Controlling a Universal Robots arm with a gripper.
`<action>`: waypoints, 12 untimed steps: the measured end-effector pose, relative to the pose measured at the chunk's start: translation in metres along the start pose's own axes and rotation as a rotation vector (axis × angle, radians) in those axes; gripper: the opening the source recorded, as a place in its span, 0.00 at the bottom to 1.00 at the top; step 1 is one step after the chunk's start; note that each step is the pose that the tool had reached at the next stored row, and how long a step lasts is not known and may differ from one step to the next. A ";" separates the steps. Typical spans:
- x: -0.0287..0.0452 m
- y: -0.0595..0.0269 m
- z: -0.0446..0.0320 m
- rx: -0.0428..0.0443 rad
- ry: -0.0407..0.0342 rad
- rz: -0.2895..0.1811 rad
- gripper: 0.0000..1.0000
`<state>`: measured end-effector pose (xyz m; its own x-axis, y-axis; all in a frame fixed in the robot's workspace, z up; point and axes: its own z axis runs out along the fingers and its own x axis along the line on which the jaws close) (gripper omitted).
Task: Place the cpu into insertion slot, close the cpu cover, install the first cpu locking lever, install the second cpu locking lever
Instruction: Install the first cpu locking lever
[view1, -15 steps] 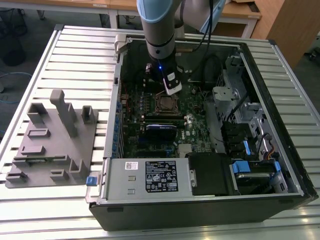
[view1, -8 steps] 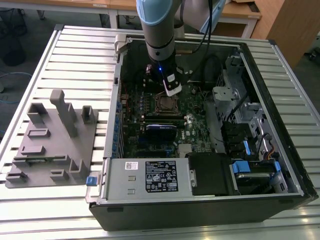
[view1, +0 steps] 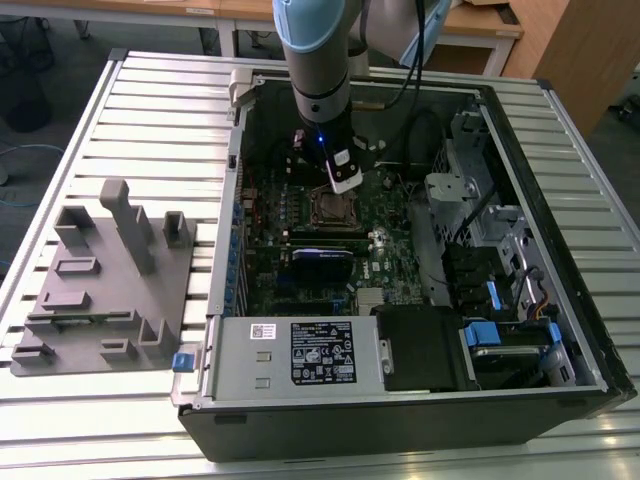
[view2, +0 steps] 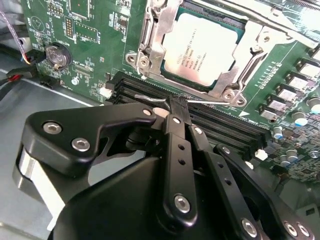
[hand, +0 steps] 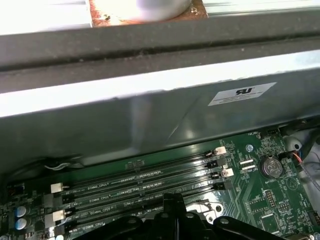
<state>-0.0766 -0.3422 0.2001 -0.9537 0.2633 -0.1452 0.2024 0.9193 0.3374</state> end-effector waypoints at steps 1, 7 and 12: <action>-0.0001 0.0001 0.0003 0.0008 -0.0014 0.004 0.11; 0.0004 0.0019 0.0025 0.0060 -0.0123 0.033 0.11; 0.0009 0.0044 0.0038 0.0074 -0.0157 0.042 0.11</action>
<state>-0.0757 -0.3368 0.1979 -0.9406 0.3066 -0.1455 0.2444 0.9094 0.3367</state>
